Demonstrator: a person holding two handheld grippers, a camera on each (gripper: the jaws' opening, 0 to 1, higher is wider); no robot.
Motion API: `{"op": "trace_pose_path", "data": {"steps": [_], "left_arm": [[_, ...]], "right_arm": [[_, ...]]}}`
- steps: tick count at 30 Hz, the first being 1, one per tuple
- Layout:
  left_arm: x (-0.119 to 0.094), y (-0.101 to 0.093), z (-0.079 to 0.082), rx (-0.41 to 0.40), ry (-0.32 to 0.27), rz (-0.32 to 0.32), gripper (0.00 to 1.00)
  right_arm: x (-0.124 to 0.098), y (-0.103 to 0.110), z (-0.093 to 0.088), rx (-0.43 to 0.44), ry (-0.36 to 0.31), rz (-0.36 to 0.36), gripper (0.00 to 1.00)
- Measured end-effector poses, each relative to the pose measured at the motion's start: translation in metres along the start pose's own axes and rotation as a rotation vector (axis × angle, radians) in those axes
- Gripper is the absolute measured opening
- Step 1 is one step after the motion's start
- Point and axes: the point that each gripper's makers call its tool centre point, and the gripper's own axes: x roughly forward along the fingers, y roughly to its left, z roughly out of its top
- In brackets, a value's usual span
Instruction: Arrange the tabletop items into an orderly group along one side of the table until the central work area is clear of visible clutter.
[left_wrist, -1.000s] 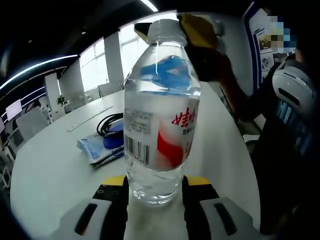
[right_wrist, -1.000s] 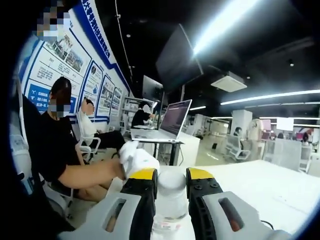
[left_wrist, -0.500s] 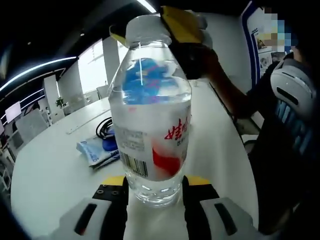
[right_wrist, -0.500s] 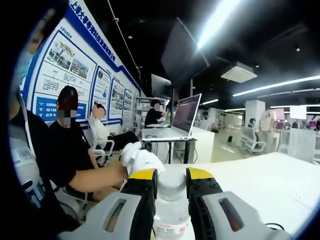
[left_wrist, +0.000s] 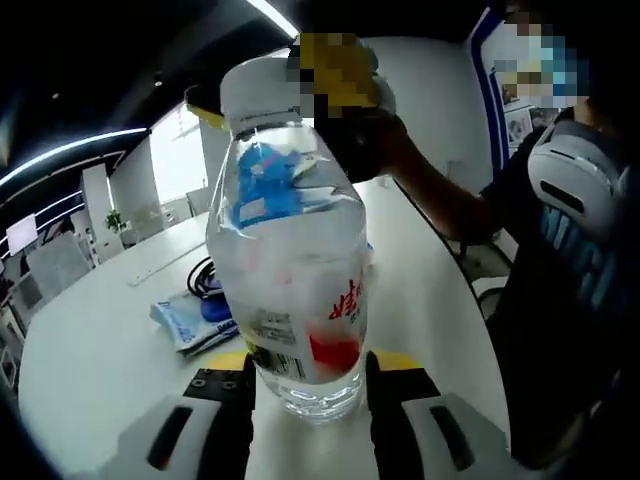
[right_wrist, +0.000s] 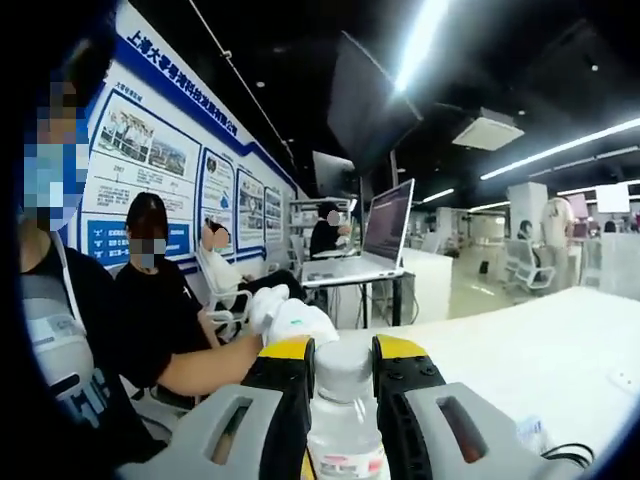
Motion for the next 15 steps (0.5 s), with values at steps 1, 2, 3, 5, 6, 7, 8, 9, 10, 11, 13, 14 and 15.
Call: {"op": "trace_pose_path", "data": {"steps": [1, 2, 3, 5, 6, 7, 8, 9, 10, 11, 13, 14, 15], "left_arm": [[-0.001, 0.001, 0.007, -0.006, -0.034, 0.003, 0.43], [-0.003, 0.003, 0.015, -0.011, -0.069, 0.006, 0.42], [-0.005, 0.004, 0.018, -0.021, -0.085, 0.008, 0.43], [-0.009, 0.004, 0.023, -0.009, -0.094, 0.002, 0.43], [-0.009, 0.004, 0.025, -0.01, -0.099, 0.003, 0.43], [-0.011, 0.004, 0.028, -0.005, -0.112, 0.006, 0.43], [-0.012, 0.004, 0.033, -0.005, -0.127, 0.006, 0.43], [-0.013, 0.004, 0.035, -0.005, -0.137, 0.006, 0.43], [-0.013, 0.004, 0.037, -0.005, -0.142, 0.007, 0.43], [-0.014, 0.004, 0.038, -0.004, -0.143, 0.009, 0.43], [-0.015, 0.005, 0.041, -0.001, -0.15, 0.013, 0.43], [-0.016, 0.006, 0.043, 0.0, -0.156, 0.014, 0.43], [-0.017, 0.006, 0.046, 0.003, -0.161, 0.015, 0.43]], "right_arm": [[0.0, 0.0, 0.0, -0.005, 0.001, -0.001, 0.2], [0.001, 0.001, 0.0, -0.009, 0.002, -0.002, 0.2], [0.0, 0.0, 0.0, -0.01, 0.004, -0.003, 0.2], [0.0, 0.001, 0.0, -0.014, 0.006, -0.006, 0.21], [0.0, 0.002, 0.0, -0.016, 0.007, -0.008, 0.21], [0.0, 0.002, 0.0, -0.019, 0.009, -0.012, 0.21], [0.0, 0.002, 0.0, -0.019, 0.01, -0.012, 0.21], [0.0, 0.002, 0.0, -0.02, 0.01, -0.013, 0.21], [0.0, 0.002, 0.0, -0.02, 0.01, -0.014, 0.21], [0.0, 0.002, 0.0, -0.017, 0.008, -0.014, 0.2], [0.0, 0.002, 0.0, -0.012, 0.006, -0.015, 0.2], [0.001, 0.002, -0.001, -0.012, 0.006, -0.014, 0.2], [0.001, 0.002, -0.001, -0.012, 0.006, -0.014, 0.21]]}}
